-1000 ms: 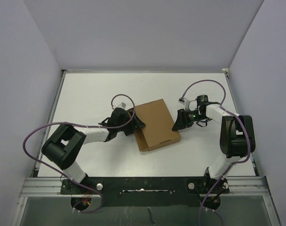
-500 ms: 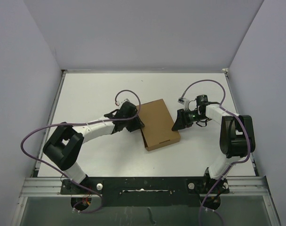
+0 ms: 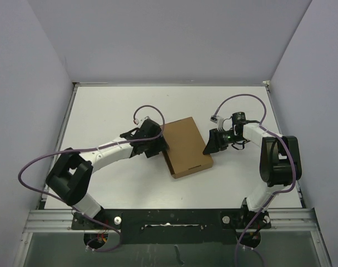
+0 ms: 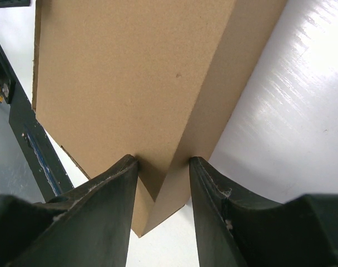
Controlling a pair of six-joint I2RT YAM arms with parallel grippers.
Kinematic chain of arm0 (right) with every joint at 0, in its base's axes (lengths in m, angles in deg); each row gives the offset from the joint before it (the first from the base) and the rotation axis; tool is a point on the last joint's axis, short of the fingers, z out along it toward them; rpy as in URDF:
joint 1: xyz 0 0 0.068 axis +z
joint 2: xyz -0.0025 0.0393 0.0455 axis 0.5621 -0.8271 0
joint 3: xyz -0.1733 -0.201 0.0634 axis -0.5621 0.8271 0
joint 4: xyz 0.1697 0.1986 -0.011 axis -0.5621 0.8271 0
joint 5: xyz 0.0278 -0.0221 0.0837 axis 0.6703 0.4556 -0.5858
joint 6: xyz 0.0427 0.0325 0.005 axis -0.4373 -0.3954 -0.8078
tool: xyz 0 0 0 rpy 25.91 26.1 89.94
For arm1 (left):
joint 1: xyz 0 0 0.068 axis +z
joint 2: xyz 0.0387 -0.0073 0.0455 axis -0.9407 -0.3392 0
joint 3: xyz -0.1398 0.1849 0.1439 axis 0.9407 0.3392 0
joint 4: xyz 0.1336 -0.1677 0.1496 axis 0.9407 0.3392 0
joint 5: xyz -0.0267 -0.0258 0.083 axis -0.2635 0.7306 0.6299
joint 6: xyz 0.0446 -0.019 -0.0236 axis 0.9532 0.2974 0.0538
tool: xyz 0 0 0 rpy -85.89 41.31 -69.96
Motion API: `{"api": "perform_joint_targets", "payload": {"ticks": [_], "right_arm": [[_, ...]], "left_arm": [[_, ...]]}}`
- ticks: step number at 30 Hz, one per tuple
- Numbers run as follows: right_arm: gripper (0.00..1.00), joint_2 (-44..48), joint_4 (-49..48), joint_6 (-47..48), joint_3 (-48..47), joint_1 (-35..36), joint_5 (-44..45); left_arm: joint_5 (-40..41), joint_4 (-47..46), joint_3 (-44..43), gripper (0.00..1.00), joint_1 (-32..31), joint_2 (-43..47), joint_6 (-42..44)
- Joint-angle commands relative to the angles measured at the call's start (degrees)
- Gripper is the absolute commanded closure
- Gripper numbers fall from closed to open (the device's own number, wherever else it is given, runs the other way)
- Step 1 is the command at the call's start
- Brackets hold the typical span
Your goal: Fold the paper box
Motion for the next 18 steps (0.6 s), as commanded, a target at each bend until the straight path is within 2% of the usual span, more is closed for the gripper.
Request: {"api": "perform_joint_targets", "payload": {"ticks": [1,5,8,13,18], "right_arm": [[0.6,-2.35,-1.48,3.27,0.01,0.74,8.36],[0.6,-2.27,-1.49,3.29,-0.01,0.82,8.36],[0.6,-2.28,-1.44,3.31,0.01,0.76,8.37],[0.6,-2.29,-1.5,3.35,0.06,0.8,8.45],[0.6,-2.26,-1.5,3.36,0.03,0.82,8.54]], "left_arm": [[-0.07,-1.76,2.14,0.42,0.82,8.23,2.31],[-3.52,-7.11,7.99,0.36,0.99,12.88,3.18],[-6.64,-15.28,14.55,0.34,1.07,17.39,3.75],[-9.0,-20.65,21.61,0.27,0.11,22.21,3.17],[-4.67,-22.96,24.73,0.25,-5.64,24.09,-0.7]]}}
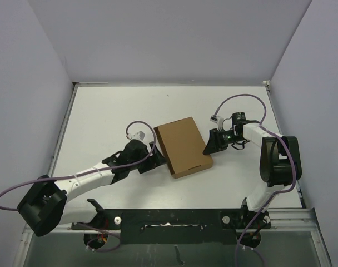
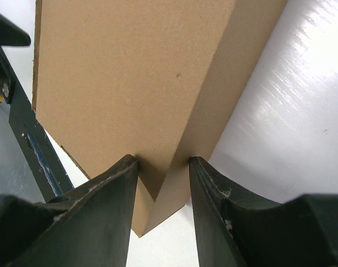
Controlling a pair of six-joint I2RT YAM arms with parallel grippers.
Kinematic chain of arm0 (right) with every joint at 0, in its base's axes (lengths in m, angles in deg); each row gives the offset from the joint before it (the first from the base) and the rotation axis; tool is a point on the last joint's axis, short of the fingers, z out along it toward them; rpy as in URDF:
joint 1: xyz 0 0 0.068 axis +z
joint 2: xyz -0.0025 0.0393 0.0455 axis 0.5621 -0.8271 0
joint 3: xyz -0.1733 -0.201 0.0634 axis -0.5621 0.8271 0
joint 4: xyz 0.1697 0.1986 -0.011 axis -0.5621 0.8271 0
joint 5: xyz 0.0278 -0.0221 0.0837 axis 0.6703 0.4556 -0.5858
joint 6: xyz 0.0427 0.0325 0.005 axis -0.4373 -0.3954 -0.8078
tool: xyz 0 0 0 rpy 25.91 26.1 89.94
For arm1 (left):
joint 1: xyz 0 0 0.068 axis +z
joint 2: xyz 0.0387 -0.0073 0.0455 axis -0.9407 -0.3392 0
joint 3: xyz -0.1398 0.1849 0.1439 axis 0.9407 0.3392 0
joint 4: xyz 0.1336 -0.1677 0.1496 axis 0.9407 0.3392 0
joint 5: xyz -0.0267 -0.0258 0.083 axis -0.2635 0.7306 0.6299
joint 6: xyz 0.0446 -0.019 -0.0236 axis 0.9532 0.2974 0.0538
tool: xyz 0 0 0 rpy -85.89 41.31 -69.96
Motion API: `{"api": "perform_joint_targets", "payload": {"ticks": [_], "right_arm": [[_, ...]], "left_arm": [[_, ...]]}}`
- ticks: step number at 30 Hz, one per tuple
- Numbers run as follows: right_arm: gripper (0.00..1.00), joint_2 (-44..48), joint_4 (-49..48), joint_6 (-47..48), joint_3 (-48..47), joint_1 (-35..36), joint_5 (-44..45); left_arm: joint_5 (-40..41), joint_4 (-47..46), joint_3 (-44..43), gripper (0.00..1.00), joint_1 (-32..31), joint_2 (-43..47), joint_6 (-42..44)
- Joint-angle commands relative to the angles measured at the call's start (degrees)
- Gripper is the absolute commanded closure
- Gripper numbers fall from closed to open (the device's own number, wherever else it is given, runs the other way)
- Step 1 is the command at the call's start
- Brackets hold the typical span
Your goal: Fold the paper box
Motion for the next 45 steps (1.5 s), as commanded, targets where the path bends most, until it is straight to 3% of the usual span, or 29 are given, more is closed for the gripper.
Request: {"api": "perform_joint_targets", "payload": {"ticks": [1,8,14,24,35,42,45], "right_arm": [[0.6,-2.26,-1.5,3.36,0.11,0.82,8.54],[0.6,-2.27,-1.5,3.36,0.08,0.82,8.46],[0.6,-2.18,-1.41,3.36,0.04,0.76,8.36],[0.6,-2.21,-1.42,3.36,0.07,1.0,8.45],[0.6,-2.17,-1.5,3.4,0.12,1.51,8.62],[0.6,-2.1,-1.39,3.38,0.03,1.48,8.54],[0.6,-2.1,-1.37,3.44,0.03,1.39,8.54]], "left_arm": [[3.15,-7.63,0.86,0.25,-5.87,2.87,-3.76],[11.11,-7.14,-0.8,0.31,-11.67,-0.08,-9.84],[14.54,-0.44,-5.97,0.4,-14.95,-5.25,-13.53],[14.92,-1.14,-8.21,0.52,-17.26,-10.26,-16.72],[14.44,-1.2,-9.03,0.81,-17.7,-12.55,-17.62],[14.09,-1.0,-9.34,0.85,-17.72,-12.52,-17.49],[14.18,-1.71,-9.03,0.8,-17.61,-10.59,-15.06]]}}
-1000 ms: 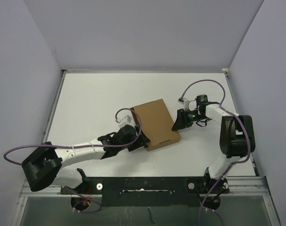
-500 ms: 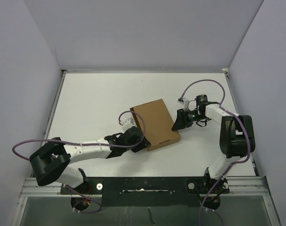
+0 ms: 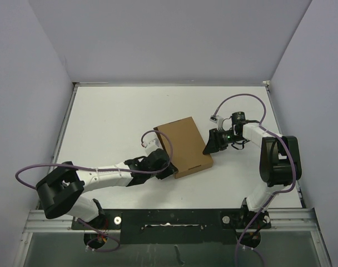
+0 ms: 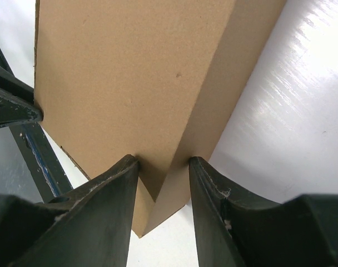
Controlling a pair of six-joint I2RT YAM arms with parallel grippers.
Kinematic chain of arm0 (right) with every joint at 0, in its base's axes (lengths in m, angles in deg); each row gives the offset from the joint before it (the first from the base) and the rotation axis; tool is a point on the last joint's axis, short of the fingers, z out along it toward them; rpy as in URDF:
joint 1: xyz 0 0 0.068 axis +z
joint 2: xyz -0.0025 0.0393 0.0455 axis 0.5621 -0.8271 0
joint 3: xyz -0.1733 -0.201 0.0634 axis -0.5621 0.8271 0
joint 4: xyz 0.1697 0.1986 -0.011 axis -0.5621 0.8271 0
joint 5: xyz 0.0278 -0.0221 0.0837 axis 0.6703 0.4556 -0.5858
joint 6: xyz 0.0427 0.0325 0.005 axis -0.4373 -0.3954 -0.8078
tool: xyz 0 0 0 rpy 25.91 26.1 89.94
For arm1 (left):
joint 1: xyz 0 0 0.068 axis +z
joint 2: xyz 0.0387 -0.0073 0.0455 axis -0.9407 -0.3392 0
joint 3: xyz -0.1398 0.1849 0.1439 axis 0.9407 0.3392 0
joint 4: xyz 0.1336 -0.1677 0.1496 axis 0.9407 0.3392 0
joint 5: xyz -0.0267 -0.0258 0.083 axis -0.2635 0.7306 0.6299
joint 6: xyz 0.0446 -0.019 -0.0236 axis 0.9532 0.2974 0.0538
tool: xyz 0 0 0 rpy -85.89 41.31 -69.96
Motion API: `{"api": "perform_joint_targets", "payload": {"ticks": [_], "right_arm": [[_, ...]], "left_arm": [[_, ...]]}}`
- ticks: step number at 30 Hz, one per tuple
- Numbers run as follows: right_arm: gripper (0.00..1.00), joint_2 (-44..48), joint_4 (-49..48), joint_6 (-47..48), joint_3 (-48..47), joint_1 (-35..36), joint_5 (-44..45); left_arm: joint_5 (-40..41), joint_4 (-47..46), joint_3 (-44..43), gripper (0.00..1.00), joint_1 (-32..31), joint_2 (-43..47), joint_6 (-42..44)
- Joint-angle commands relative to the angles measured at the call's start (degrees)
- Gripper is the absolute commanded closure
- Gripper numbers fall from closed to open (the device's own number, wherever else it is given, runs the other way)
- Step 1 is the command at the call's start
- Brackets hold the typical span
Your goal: Fold the paper box
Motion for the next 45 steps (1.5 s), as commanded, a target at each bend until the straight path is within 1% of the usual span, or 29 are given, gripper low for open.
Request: {"api": "perform_joint_targets", "payload": {"ticks": [1,3,4,5,6,11,12,14,17,19,21,24,27,30,36,43,45], "right_arm": [[0.6,-2.1,-1.41,3.4,0.21,1.1,8.17],[0.6,-2.1,-1.37,3.4,0.12,1.17,8.25],[0.6,-2.1,-1.41,3.4,0.12,1.17,8.25],[0.6,-2.1,-1.37,3.4,0.1,1.16,8.25],[0.6,-2.1,-1.41,3.4,0.12,1.22,8.25],[0.6,-2.09,-1.41,3.4,0.1,1.17,8.29],[0.6,-2.1,-1.41,3.4,0.1,1.17,8.29],[0.6,-2.1,-1.41,3.48,0.1,1.11,8.31],[0.6,-2.1,-1.41,3.48,0.12,1.21,8.34],[0.6,-2.1,-1.41,3.41,0.16,1.23,8.39],[0.6,-2.05,-1.4,3.49,0.17,1.26,8.39],[0.61,-2.1,-1.45,3.53,0.12,1.26,8.49],[0.61,-2.23,-1.44,3.57,0.12,1.28,8.57],[0.61,-2.24,-1.39,3.66,0.05,1.35,8.73],[0.61,-2.44,-1.41,3.66,0.04,1.35,8.78],[0.61,-2.61,-1.32,3.71,-0.1,1.45,8.87],[0.61,-2.61,-1.32,3.81,-0.05,1.52,8.87]], "left_arm": [[0.58,-2.55,-1.76,0.73,-0.07,1.66,2.99],[0.75,-1.87,-1.5,0.51,0.89,3.88,6.71],[0.69,-1.55,-1.21,0.44,1.48,5.17,7.94],[0.45,-1.45,-0.65,0.4,2.36,6.51,9.06],[-0.2,-1.61,-0.1,0.37,3.57,7.88,10.15],[-6.22,-0.84,0.39,0.31,12.35,12.86,16.29],[-7.71,-0.77,0.1,0.31,14.86,13.11,17.72],[-11.74,-0.3,-0.8,0.31,21.93,12.26,19.89],[-17.61,-0.14,-3.73,0.3,30.38,8.03,24.65],[-21.37,-1.42,-6.44,0.29,34.58,4.01,27.46],[-24.82,-3.92,-9.42,0.3,37.39,-0.22,29.37],[-27.31,-5.24,-14.52,0.29,38.25,-6.73,31.38],[-27.91,-3.07,-20.15,0.3,37.76,-12.85,32.14],[-27.35,-1.37,-23.28,0.32,37.38,-17.23,32.07],[-25.1,3.13,-27.17,0.35,36.62,-21.54,32.83],[-24.45,3.68,-29.61,0.38,35.16,-25.24,32.48],[-24.24,3.95,-30.32,0.43,34.97,-26.12,32.47]]}}
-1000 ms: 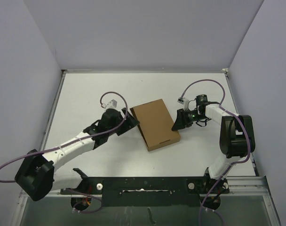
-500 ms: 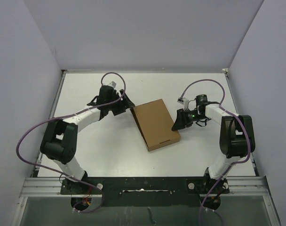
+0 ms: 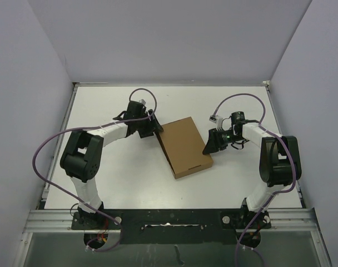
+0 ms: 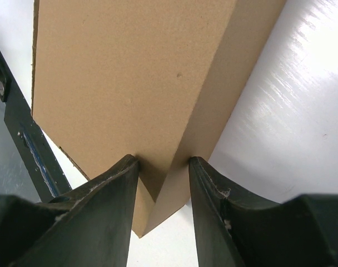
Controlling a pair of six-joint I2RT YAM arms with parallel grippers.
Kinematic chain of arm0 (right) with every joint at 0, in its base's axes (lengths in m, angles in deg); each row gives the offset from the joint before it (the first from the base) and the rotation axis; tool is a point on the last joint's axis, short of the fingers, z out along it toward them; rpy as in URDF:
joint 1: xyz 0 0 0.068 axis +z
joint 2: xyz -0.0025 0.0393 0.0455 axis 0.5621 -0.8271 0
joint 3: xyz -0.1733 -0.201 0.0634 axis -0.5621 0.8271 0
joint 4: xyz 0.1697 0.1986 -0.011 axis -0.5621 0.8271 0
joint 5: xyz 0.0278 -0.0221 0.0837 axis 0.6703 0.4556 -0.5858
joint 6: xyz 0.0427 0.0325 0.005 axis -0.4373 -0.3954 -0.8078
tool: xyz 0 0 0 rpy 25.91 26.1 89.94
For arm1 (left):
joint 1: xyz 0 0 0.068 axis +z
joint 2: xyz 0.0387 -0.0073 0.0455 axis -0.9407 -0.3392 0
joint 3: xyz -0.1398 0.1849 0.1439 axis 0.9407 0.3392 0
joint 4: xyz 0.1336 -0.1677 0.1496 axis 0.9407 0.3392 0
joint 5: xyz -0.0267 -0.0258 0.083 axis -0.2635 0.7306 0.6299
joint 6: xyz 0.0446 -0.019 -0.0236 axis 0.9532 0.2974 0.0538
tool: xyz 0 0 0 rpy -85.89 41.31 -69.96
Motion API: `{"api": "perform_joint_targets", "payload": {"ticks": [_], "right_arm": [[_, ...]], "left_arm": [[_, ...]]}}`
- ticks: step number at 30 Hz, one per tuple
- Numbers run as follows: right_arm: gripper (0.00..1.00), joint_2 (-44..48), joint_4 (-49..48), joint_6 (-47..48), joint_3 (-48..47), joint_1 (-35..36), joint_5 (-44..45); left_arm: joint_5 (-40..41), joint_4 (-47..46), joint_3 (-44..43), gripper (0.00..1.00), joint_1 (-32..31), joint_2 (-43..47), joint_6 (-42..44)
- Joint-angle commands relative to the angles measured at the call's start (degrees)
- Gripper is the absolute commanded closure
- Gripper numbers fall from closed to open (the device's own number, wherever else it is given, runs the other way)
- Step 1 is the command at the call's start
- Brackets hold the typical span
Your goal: Fold the paper box
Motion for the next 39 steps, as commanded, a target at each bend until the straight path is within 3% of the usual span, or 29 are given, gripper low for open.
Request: {"api": "perform_joint_targets", "payload": {"ticks": [1,7,15,20,23,29,39], "right_arm": [[0.61,-2.58,-1.39,3.48,0.19,1.08,8.56],[0.61,-2.47,-1.32,3.49,0.19,1.1,8.56],[0.61,-2.53,-1.32,3.49,0.19,1.12,8.56],[0.61,-2.56,-1.32,3.49,0.19,1.15,8.56],[0.61,-2.54,-1.32,3.49,0.19,1.16,8.56],[0.61,-2.28,-1.28,3.49,0.1,1.08,8.56],[0.6,-2.1,-0.97,3.8,-0.17,0.84,8.3]], "left_arm": [[0.96,0.22,-3.99,0.45,-0.73,-2.53,0.89],[1.66,1.31,-4.45,0.56,-0.75,-3.24,1.88],[1.17,1.93,-4.91,0.8,-0.75,-4.14,2.51],[0.79,1.41,-4.16,0.85,-0.92,-3.54,2.22],[0.36,0.71,-3.82,0.94,-1.0,-2.56,2.3],[-0.12,1.13,-4.3,0.92,-1.01,0.3,3.09],[0.24,0.05,2.76,0.59,-1.71,14.34,2.63]]}}
